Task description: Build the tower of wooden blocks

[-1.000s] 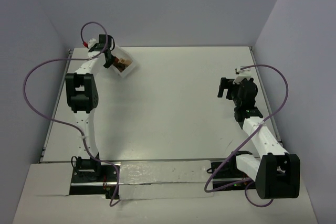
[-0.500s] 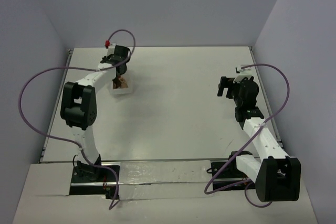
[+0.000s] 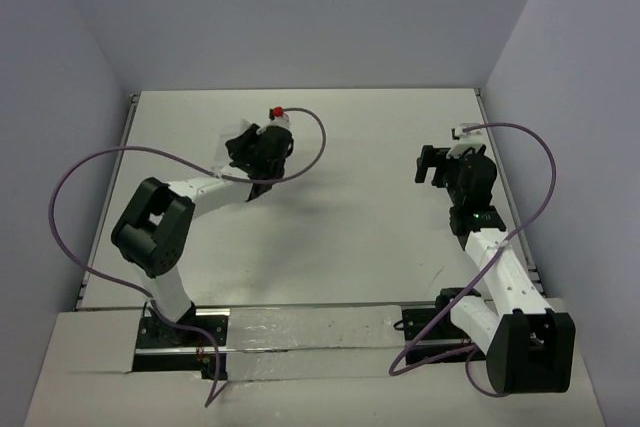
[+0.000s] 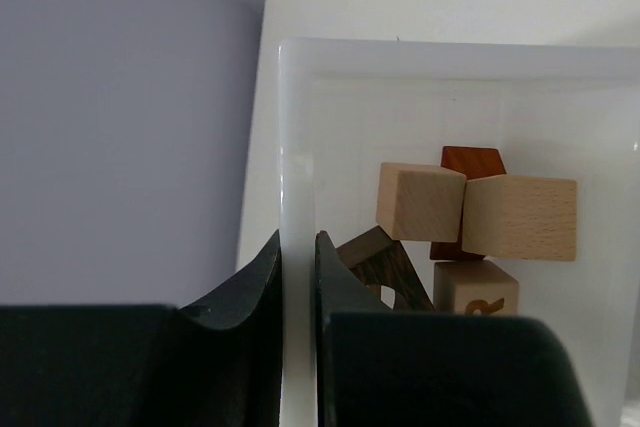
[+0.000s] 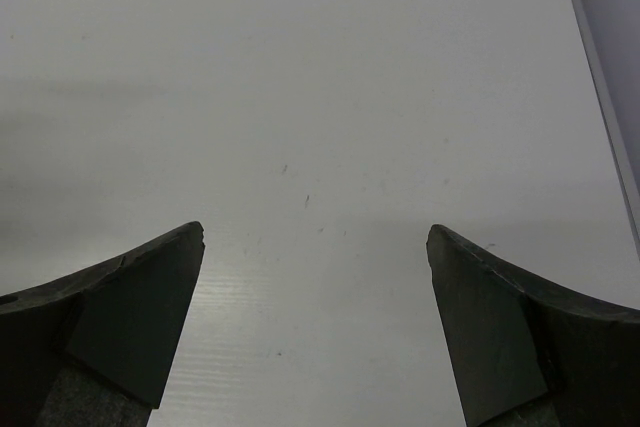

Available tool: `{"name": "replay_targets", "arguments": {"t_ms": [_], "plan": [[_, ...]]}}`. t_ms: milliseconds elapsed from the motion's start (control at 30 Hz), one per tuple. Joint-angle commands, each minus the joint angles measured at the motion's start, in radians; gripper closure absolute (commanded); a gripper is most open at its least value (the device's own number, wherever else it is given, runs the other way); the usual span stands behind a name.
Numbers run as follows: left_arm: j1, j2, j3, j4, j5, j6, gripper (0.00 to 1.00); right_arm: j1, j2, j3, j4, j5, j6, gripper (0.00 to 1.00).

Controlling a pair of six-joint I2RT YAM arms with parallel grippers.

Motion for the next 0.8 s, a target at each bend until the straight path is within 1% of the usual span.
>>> {"name": "replay_targets", "arguments": {"t_ms": [0,67,200,300,367,400,433,767], "plan": [[-0.118,-0.064,-0.072,0.362,-0.138,0.327,1.00,-0.009,-0.026,0.048,0.016,-0.012,0.007,0.00],[-0.160,-0.054,-0.126,0.530,-0.163,0.464,1.00,-0.009,-0.026,0.050,0.015,-0.011,0.007,0.00],[-0.231,0.003,-0.226,0.957,-0.198,0.806,1.00,-0.007,-0.028,0.051,0.010,-0.014,0.007,0.00],[-0.268,0.086,-0.279,1.342,-0.201,1.105,1.00,-0.007,-0.029,0.053,0.010,-0.013,0.007,0.00],[-0.289,0.167,-0.296,1.626,-0.186,1.337,1.00,-0.010,-0.031,0.053,0.009,-0.012,0.007,0.00],[-0.298,0.203,-0.300,1.726,-0.175,1.430,1.00,-0.010,-0.032,0.053,0.008,-0.011,0.007,0.00],[-0.307,0.216,-0.304,1.741,-0.175,1.461,1.00,-0.010,-0.032,0.053,0.009,-0.012,0.007,0.00],[-0.368,0.265,-0.306,1.742,-0.212,1.486,1.00,-0.012,-0.032,0.053,0.010,-0.012,0.007,0.00]]}}
